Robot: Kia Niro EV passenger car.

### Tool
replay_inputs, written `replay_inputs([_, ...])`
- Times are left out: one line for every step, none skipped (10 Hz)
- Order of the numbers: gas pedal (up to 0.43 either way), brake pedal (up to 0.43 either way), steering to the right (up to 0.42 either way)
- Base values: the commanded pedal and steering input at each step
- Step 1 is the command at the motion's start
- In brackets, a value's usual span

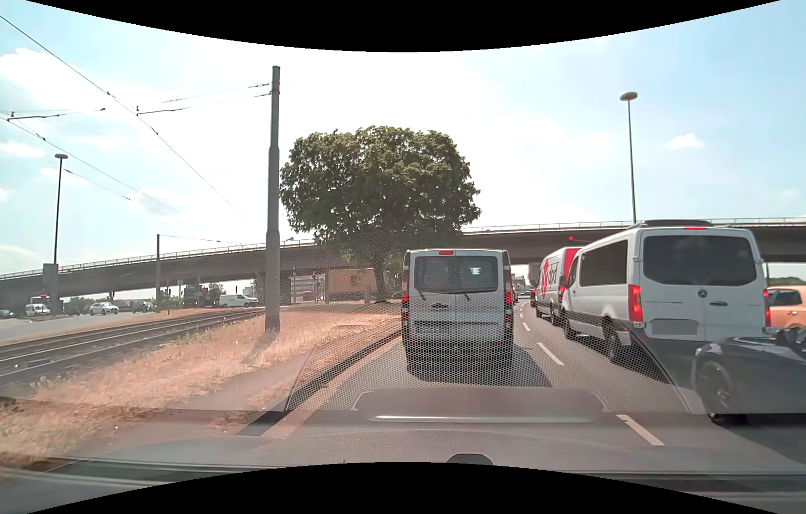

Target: Follow the waypoints while adhering to traffic rules and regulations

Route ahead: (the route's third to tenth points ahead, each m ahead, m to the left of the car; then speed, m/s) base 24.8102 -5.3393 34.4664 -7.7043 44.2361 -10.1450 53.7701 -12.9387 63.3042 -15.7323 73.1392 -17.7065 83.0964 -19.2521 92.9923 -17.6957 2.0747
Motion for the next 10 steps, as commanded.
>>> replay_inputs([0.000, 0.110, 0.031])
replay_inputs([0.000, 0.140, 0.030])
replay_inputs([0.000, 0.159, 0.028])
replay_inputs([0.000, 0.171, 0.027])
replay_inputs([0.000, 0.171, 0.027])
replay_inputs([0.000, 0.177, 0.027])
replay_inputs([0.000, 0.183, 0.026])
replay_inputs([0.000, 0.189, 0.023])
replay_inputs([0.000, 0.189, 0.020])
replay_inputs([0.000, 0.189, 0.020])
